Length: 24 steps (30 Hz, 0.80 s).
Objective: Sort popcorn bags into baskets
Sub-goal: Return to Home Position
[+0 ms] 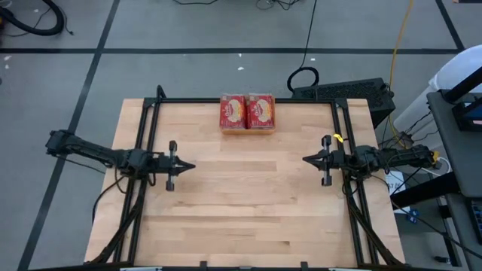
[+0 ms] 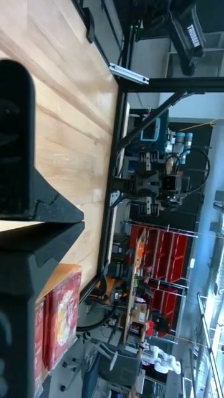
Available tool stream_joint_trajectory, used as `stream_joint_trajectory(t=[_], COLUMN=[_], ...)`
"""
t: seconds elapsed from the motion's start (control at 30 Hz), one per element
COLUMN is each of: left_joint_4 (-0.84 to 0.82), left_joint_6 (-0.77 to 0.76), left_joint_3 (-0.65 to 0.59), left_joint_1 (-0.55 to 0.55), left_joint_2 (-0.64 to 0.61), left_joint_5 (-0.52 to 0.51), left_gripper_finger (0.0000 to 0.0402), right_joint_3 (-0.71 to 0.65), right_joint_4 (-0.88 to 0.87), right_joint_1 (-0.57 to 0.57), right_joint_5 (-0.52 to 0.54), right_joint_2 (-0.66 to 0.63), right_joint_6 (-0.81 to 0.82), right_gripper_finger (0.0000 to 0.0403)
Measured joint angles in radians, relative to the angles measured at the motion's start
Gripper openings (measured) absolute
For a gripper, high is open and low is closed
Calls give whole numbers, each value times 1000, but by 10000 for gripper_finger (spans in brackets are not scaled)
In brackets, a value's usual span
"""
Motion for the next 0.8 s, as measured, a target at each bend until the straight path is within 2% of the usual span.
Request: stream_joint_trajectory(t=[0.23, 0.5, 0.63, 0.8], left_joint_4=[-126, -327, -349, -351], left_joint_6=[28, -6, 24, 32], left_joint_3=[0, 0, 2, 2], left_joint_1=[0, 0, 4, 68], left_joint_2=[-175, -362, -418, -424], left_joint_5=[45, 88, 149, 154], left_gripper_finger=[2, 2, 2, 2], right_joint_3=[0, 0, 0, 0], right_joint_4=[5, 7, 7, 7], right_joint_1=[0, 0, 0, 0], right_joint_5=[0, -1, -1, -1], right_joint_2=[0, 0, 0, 0], right_joint_6=[0, 0, 0, 0], right_gripper_finger=[0, 0, 0, 0])
